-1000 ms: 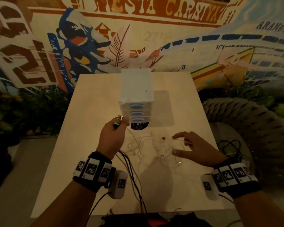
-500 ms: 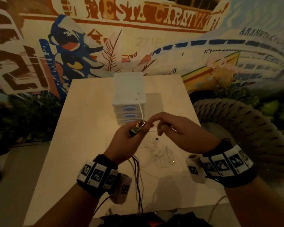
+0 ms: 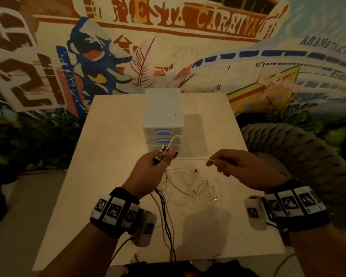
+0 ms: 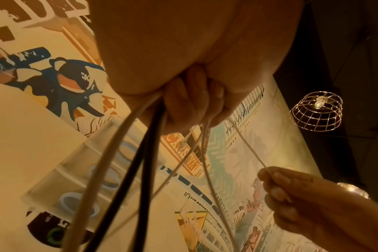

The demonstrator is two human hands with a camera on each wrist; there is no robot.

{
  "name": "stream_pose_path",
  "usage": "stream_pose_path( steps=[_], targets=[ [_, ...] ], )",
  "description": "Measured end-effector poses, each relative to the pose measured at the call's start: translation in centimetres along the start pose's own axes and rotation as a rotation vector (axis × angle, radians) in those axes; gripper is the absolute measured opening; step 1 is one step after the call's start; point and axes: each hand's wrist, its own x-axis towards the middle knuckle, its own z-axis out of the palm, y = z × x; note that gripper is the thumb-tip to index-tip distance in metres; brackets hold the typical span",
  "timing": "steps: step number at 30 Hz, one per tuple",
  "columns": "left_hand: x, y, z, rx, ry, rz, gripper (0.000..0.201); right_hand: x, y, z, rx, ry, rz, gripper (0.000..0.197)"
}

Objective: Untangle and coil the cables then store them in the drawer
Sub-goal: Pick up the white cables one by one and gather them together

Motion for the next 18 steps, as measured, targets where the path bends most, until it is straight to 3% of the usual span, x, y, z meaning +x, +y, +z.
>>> stream_pose_path(
  steps=[3,6,8,11,14,18],
  targets=[
    [0.2,-0.2,0.0,0.083,-0.023,-0.016,0.039,0.2,-0.4,0.1,0.137,0.206,-0.048,0.019],
    [0.5,-0.4,0.4,0.198,-0.216,-0.003,0.045,1.0,-2.2,0.3,0.463,0.392,-0.23,0.01],
    [0.5,-0.6,0.8,0.257,-0.393,0.023,0.039,1.8,-3.3,0.6,0.67,0.384,-0.307,0.012],
    [0.4,-0.1,1.2,0.31,-0.523,0.054,0.026,3.2,-4.6,2.0,0.674,0.335,-0.307,0.006],
    [0.6,0.0,1.2,0.346,-0.484,0.09,0.022,4.6,-4.4,4.2,0.522,0.274,-0.197,0.015],
    [1.0,-0.7,0.3,0.308,-0.294,0.145,0.025,4.8,-2.6,6.6,0.433,0.117,-0.006,0.024]
  ],
)
